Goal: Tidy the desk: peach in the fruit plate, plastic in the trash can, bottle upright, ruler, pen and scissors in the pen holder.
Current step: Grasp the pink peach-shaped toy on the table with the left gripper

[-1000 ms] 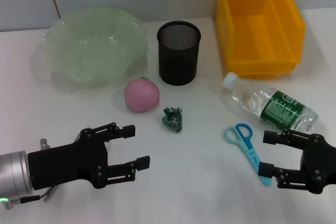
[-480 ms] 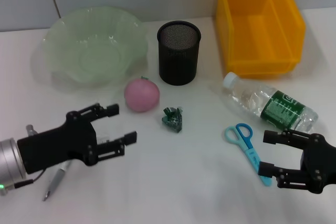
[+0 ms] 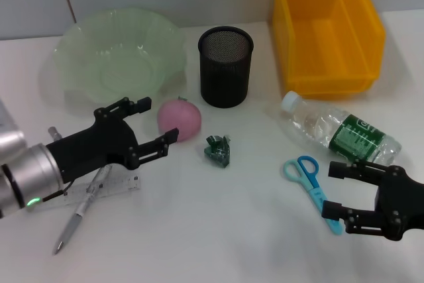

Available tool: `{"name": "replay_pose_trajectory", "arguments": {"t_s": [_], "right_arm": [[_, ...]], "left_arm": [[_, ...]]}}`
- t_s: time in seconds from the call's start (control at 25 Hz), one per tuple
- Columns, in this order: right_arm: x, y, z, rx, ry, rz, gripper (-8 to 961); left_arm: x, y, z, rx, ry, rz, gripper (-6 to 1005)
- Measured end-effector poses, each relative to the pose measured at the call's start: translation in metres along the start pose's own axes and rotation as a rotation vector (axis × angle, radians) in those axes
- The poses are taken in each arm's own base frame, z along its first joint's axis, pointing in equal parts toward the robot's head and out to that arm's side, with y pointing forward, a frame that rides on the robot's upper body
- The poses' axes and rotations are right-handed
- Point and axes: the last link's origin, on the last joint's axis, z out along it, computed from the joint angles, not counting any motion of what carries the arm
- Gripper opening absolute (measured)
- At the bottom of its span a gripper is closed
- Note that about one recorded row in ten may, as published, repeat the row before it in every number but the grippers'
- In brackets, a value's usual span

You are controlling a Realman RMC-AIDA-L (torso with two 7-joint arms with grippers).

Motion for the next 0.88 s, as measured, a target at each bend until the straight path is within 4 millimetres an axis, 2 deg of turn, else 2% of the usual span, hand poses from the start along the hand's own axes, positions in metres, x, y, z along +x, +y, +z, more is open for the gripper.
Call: {"name": "replay_pose_trajectory", "arguments": {"t_s": [0.08, 0.16, 0.24, 0.32, 0.88], "right_arm": [[-0.001, -0.001, 0.001, -0.003, -0.001, -0.002, 817], [-0.002, -0.001, 0.002, -0.004, -0.001, -0.003, 817], [-0.002, -0.001, 0.002, -0.006, -0.001, -0.004, 817], [-0.003, -0.001, 0.003, -0.009, -0.003, -0.005, 816], [-0.004, -0.001, 0.004, -0.017, -0.006, -0.005, 814]], "left_arm": [[-0.001, 0.000, 0.006, 0.014, 0.004, 0.031, 797], [-0.006, -0.005, 0.022, 0.038, -0.052, 0.042, 797], [-0.006, -0.005, 0.022, 0.038, -0.052, 0.042, 797], [-0.011, -0.006, 0.031, 0.047, -0.100, 0.085, 796], [-0.012, -0.016, 0.048, 0.088, -0.177, 0.095, 795]]}}
